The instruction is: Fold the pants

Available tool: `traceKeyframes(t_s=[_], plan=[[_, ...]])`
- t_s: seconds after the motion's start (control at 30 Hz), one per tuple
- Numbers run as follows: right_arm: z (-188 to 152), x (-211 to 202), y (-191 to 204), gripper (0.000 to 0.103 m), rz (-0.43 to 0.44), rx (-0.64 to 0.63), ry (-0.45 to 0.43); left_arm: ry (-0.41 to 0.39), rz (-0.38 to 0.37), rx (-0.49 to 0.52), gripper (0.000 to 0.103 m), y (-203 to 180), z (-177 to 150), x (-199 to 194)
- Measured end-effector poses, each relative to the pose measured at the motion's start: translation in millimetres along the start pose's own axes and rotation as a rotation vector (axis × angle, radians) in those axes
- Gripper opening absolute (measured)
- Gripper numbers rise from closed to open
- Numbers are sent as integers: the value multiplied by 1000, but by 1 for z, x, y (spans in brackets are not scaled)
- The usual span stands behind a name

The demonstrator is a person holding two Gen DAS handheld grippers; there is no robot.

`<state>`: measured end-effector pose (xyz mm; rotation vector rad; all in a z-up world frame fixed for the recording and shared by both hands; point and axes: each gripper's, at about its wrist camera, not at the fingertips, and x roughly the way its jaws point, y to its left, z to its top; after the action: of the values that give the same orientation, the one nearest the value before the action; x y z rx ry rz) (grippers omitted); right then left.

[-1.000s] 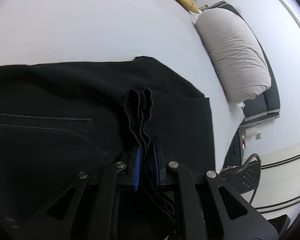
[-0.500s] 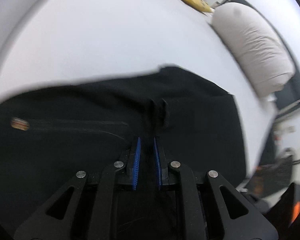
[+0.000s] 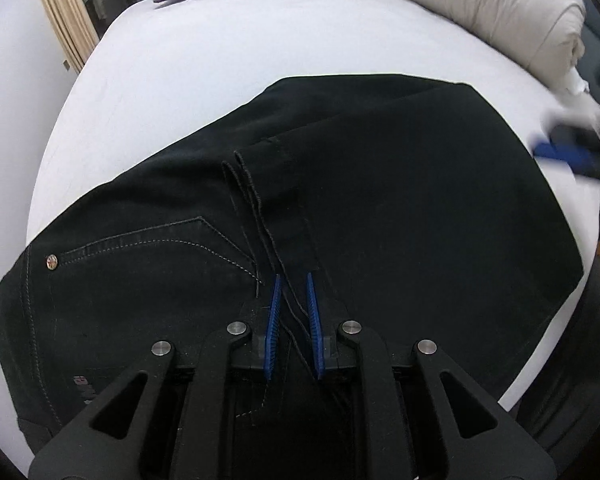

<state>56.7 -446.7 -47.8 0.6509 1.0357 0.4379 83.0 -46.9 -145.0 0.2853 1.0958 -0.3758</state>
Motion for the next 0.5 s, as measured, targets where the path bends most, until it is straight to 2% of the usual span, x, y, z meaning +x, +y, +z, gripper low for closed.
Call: traceKeyframes(t_s=[0.1,0.17,0.2,0.27,0.5], plan=[[33,15,-26,38,60,77,13,1,11,10,13,-2,0,1],[44,27,-40,37,32,109,22,-1,30,25,13,-5,0,2],[44,33,-47,29,27,127,37,-1,35,28,13,-6,-3,2],[37,38,-61,21,19,158,50,1,36,27,13,-7,-3,2],[-8,13,-73,21,37,153,85,-3,36,20,13,-7,-6,1]])
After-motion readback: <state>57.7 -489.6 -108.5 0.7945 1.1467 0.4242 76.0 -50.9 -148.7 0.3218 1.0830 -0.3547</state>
